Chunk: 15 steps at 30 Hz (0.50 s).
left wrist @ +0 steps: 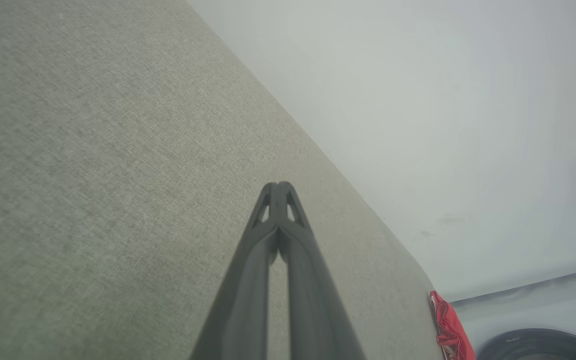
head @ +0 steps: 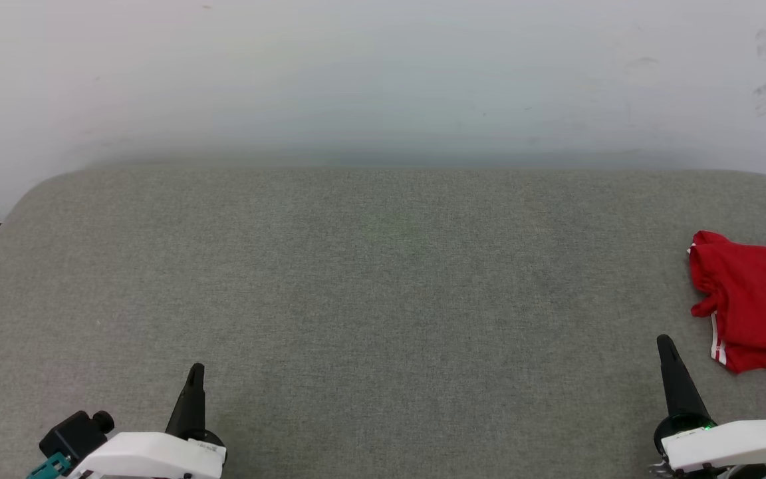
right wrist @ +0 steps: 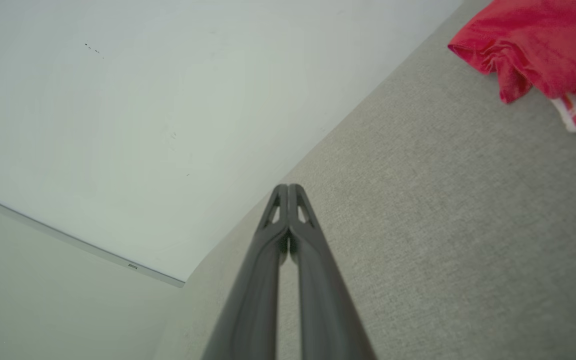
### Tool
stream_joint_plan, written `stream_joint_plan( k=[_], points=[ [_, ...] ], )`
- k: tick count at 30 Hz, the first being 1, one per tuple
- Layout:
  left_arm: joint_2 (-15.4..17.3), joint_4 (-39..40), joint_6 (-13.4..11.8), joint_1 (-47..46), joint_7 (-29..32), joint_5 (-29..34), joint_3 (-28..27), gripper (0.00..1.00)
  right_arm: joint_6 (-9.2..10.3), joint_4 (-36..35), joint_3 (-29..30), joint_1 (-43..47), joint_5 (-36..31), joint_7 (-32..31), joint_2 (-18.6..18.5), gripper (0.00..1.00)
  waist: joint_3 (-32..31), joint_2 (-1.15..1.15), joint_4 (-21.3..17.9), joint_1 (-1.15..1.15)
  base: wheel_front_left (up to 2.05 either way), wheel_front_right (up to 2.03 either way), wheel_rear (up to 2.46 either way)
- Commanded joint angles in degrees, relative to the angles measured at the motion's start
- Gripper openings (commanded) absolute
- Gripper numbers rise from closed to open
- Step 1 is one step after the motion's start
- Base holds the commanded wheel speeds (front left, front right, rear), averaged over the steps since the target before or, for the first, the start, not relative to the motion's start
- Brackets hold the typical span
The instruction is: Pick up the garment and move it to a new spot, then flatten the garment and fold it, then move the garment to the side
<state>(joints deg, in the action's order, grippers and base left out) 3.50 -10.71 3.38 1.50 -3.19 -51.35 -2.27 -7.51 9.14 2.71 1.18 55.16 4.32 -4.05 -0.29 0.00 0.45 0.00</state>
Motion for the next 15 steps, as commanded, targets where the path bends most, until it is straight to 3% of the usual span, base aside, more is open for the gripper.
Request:
stream_joint_plan(
  k=[1, 15],
  points=[
    [0.14, 0.4, 0.38, -1.65, 0.41, -1.95, -0.38, 0.0, 0.0, -0.3, 0.13, -1.47, 2.01, -0.41, -0.52, 0.0, 0.01, 0.0, -0.01, 0.0, 0.0, 0.0, 0.0],
    [-0.04, -0.51, 1.35, -3.28, 2.68, -11.45, -1.37, 0.0, 0.01, 0.92, 0.51, -3.07, 10.97, -2.58, -0.52, 0.0, 0.09, 0.0, -0.09, 0.0, 0.0, 0.0, 0.0]
  ],
)
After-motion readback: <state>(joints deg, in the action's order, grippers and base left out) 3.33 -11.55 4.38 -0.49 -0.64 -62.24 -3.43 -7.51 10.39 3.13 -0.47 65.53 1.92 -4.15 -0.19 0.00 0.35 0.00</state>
